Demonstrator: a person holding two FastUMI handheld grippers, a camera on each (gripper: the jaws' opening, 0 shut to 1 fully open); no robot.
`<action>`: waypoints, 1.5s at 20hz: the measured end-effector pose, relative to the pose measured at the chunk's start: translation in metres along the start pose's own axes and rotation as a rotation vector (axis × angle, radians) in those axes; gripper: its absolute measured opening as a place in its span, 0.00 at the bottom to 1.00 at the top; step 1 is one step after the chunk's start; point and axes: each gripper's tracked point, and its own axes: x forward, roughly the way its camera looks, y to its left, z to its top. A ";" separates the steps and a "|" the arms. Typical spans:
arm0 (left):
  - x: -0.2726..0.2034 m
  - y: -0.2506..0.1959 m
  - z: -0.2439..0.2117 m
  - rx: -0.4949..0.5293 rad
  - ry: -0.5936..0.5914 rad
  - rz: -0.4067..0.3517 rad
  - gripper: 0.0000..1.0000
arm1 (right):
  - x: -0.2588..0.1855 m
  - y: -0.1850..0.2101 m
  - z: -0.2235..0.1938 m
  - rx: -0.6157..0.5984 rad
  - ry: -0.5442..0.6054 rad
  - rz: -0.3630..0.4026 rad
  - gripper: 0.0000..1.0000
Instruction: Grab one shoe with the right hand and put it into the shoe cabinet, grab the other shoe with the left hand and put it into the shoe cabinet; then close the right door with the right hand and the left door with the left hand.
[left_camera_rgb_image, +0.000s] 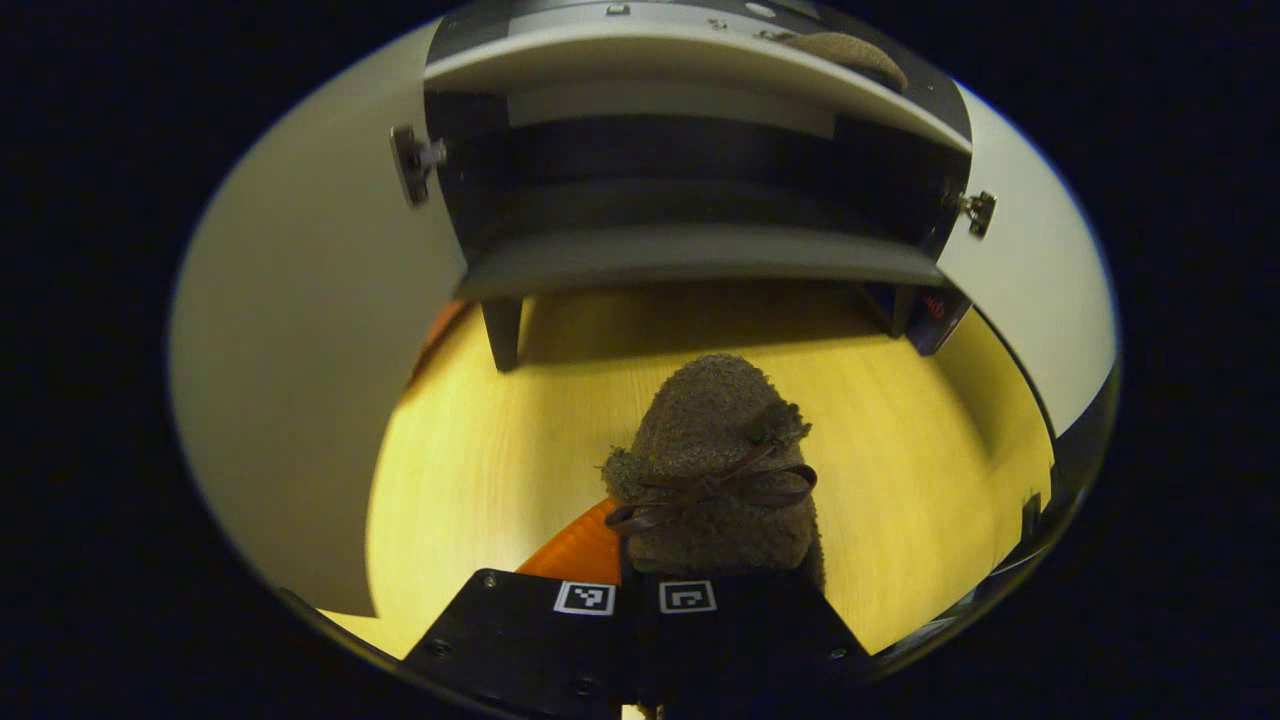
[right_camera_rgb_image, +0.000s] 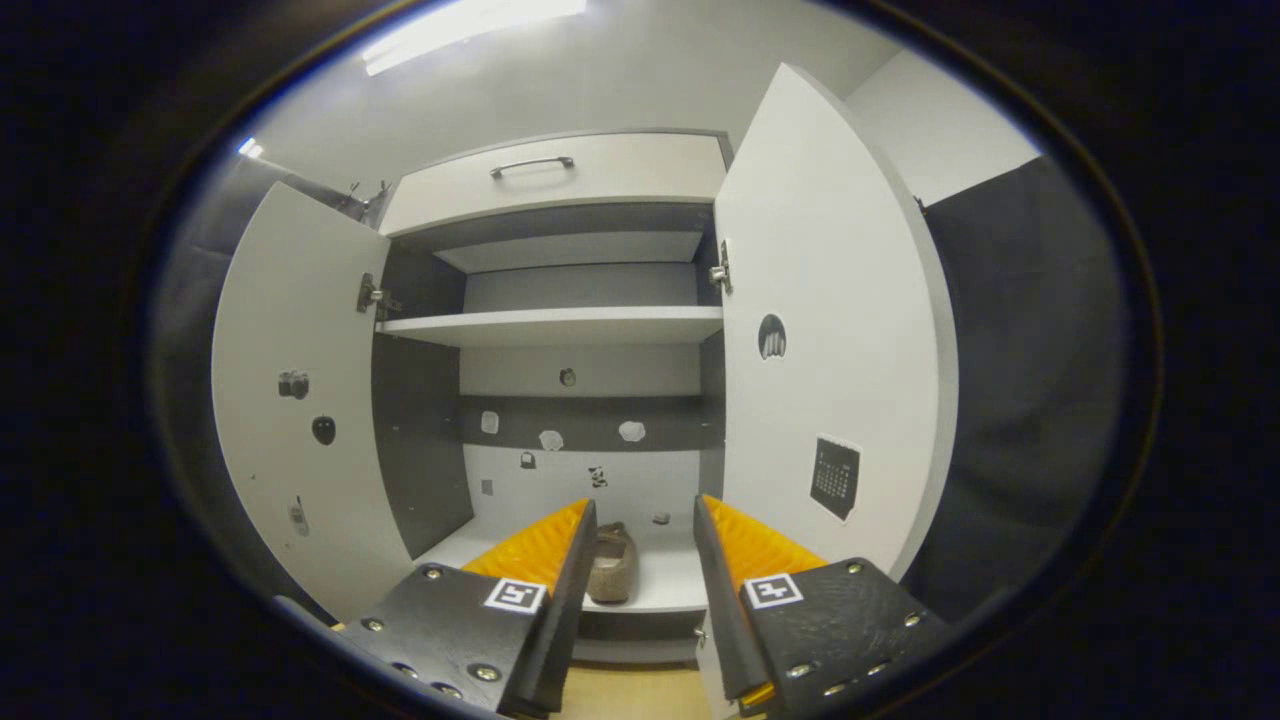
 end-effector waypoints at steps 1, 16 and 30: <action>-0.011 -0.001 0.021 0.007 -0.030 -0.004 0.02 | 0.000 0.000 0.000 0.005 0.000 0.003 0.58; -0.064 -0.004 0.320 0.009 -0.382 0.018 0.02 | -0.038 -0.023 0.007 0.095 -0.005 0.037 0.58; 0.041 0.020 0.397 0.054 -0.256 0.145 0.02 | -0.095 -0.064 0.005 0.126 -0.021 -0.063 0.57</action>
